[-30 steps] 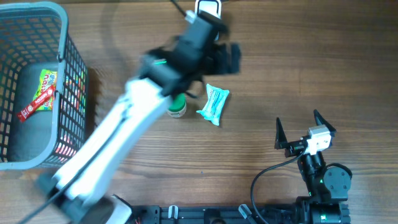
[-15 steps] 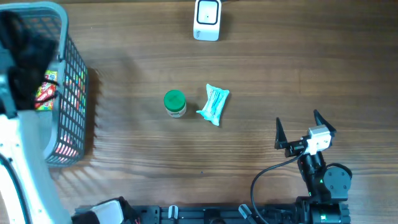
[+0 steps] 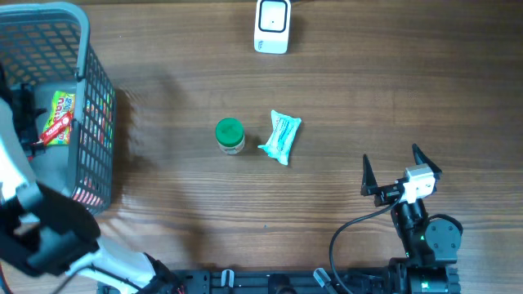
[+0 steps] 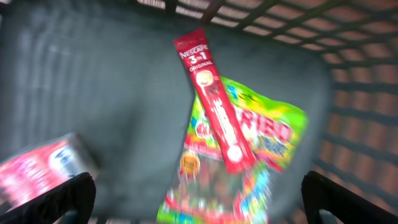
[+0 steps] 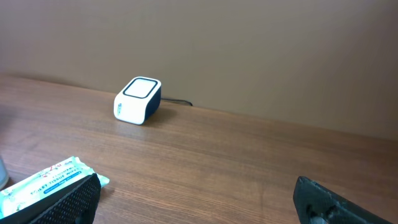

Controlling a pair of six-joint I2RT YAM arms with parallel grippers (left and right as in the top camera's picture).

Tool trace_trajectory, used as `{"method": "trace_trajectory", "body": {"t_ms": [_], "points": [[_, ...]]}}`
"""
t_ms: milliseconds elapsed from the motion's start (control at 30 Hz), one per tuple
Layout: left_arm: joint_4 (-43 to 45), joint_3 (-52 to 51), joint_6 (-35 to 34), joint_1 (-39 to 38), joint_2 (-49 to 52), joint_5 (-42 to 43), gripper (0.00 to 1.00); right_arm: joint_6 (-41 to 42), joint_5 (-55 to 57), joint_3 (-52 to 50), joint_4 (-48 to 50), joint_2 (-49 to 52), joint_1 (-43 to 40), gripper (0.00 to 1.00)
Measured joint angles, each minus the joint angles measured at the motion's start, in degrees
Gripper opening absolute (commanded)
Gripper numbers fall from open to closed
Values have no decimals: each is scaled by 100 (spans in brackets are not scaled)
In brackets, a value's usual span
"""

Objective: Scan the item barcode
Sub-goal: 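Reach left gripper into basket and grasp red Nescafe stick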

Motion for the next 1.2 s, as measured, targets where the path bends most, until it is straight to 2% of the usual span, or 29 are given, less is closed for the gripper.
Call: {"method": "trace_trajectory", "body": {"t_ms": [233, 467, 733, 767, 800, 867, 933, 1000, 1200], "points": [[745, -33, -79, 0, 1075, -105, 100, 0, 0, 0, 0, 0, 0, 100], [1266, -42, -9, -4, 1364, -358, 100, 0, 0, 0, 0, 0, 0, 100], [1484, -42, 240, -4, 1620, -562, 86, 0, 0, 0, 0, 0, 0, 100], [1497, -42, 282, -4, 1655, -577, 80, 0, 0, 0, 0, 0, 0, 100], [1502, -42, 356, -4, 1714, -597, 63, 0, 0, 0, 0, 0, 0, 100], [1499, -42, 522, -4, 1834, -623, 43, 0, 0, 0, 0, 0, 0, 100], [1493, -44, 632, -4, 1904, -627, 29, 0, 0, 0, 0, 0, 0, 100], [1480, -44, 754, -4, 1915, -647, 5, 0, 0, 0, 0, 0, 0, 100], [1309, -44, 911, -4, 1915, -710, 4, 0, 0, 0, 0, 0, 0, 100]]}}
